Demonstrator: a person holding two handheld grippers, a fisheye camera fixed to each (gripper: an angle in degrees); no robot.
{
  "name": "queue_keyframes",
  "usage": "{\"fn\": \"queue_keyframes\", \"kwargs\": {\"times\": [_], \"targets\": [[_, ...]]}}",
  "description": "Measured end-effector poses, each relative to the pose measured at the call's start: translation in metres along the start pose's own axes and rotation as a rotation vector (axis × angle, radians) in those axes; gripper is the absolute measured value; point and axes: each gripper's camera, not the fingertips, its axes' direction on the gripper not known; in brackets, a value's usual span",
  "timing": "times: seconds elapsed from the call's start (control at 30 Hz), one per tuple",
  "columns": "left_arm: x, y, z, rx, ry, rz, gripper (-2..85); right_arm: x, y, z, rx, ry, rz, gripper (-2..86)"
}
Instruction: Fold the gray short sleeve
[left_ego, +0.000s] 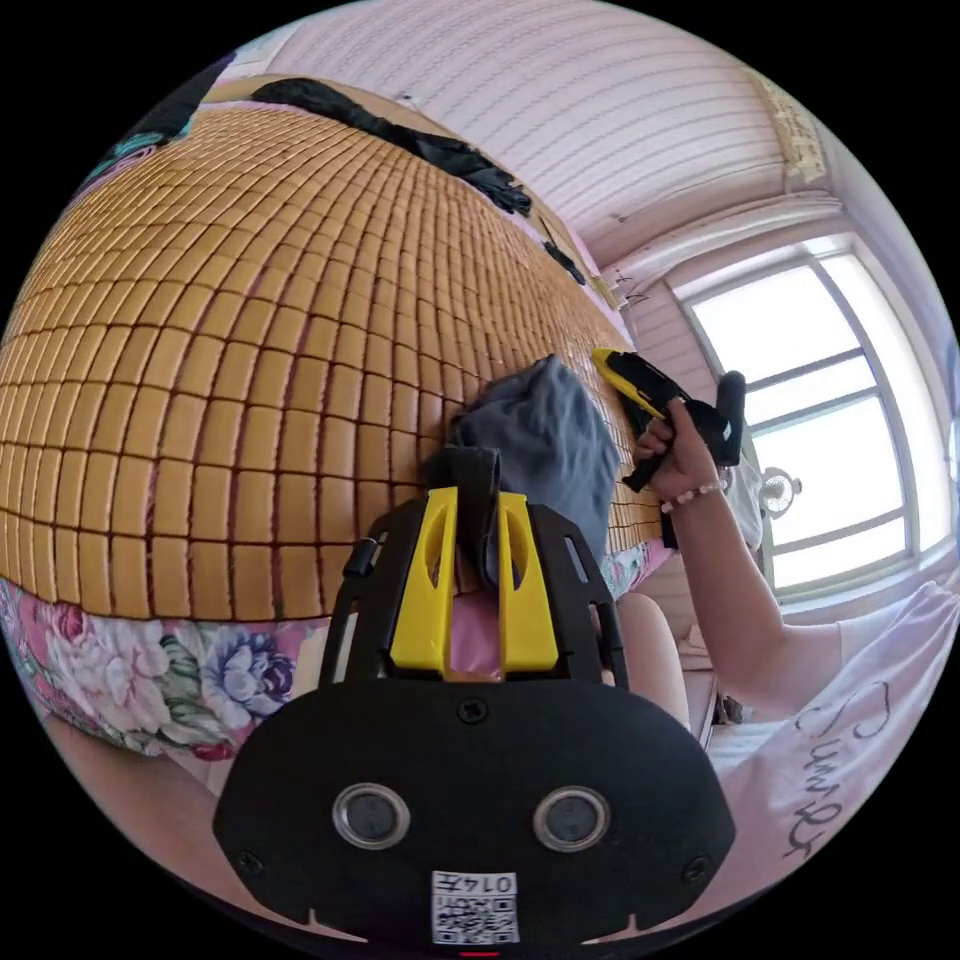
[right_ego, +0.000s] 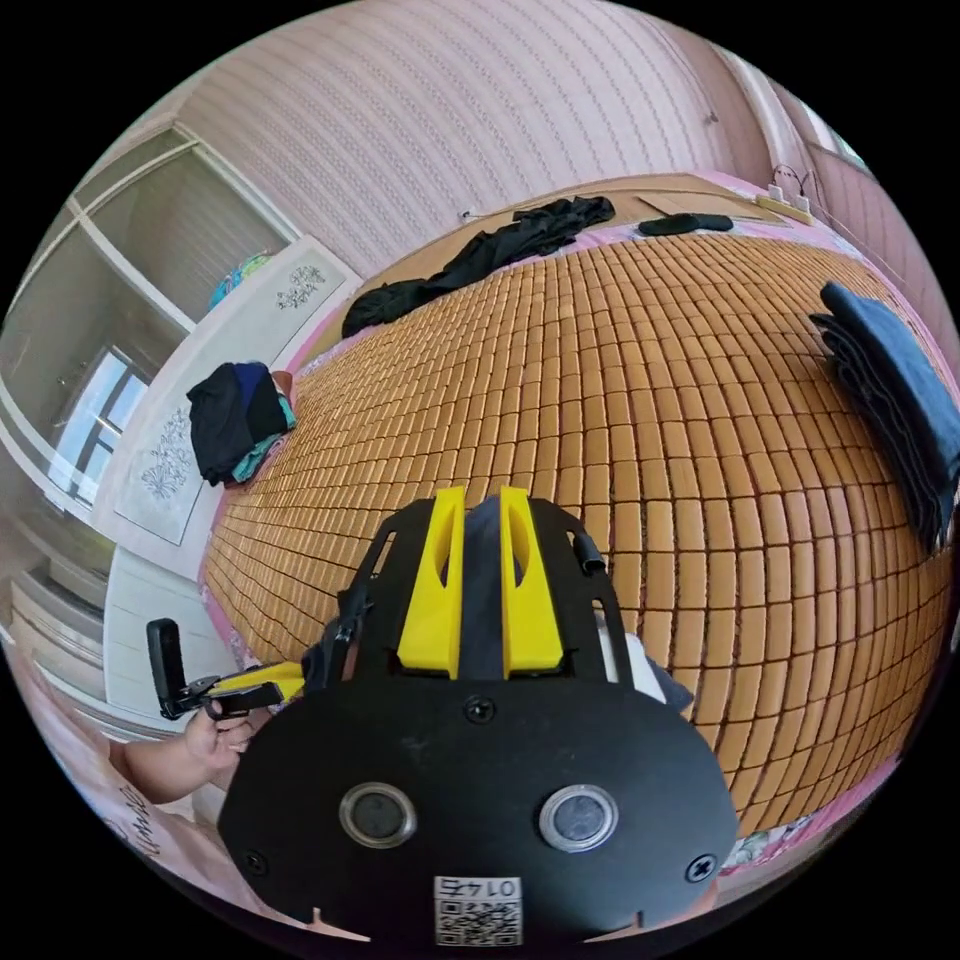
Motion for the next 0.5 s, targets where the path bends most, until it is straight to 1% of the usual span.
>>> {"fn": "queue_keyframes", "kwargs": {"times": [0.07, 0.13, 0.23, 0.3, 0.33, 0.43, 0.5], "targets": [[-0.004, 0.003, -0.009, 0.008, -0.004, -0.01, 8.7, -0.008, 0.004, 0.006, -0.025, 0.033, -0.085, 9.0], [-0.004, 0.003, -0.013, 0.008, -0.003, -0.009, 9.7, -0.013, 0.013, 0.026, -0.114, 0.091, -0.185, 11.9], [0.004, -0.001, -0.004, 0.001, -0.028, 0.02, 12.5, -0.019, 0.027, 0.063, -0.256, 0.071, -0.268, 13.6], [0.01, -0.008, 0.006, -0.003, -0.048, 0.028, 13.6, -0.027, 0.036, 0.079, -0.283, 0.055, -0.31, 13.1], [0.011, -0.011, 0.007, -0.001, -0.048, 0.032, 13.7, -0.035, 0.043, 0.082, -0.282, 0.041, -0.365, 12.2], [0.024, -0.021, 0.014, -0.024, -0.152, 0.141, 12.0, -0.046, 0.053, 0.094, -0.295, 0.006, -0.409, 8.6], [0.041, -0.022, 0.024, -0.069, -0.28, 0.266, 8.1, -0.046, 0.059, 0.097, -0.288, -0.012, -0.399, 7.1]]}}
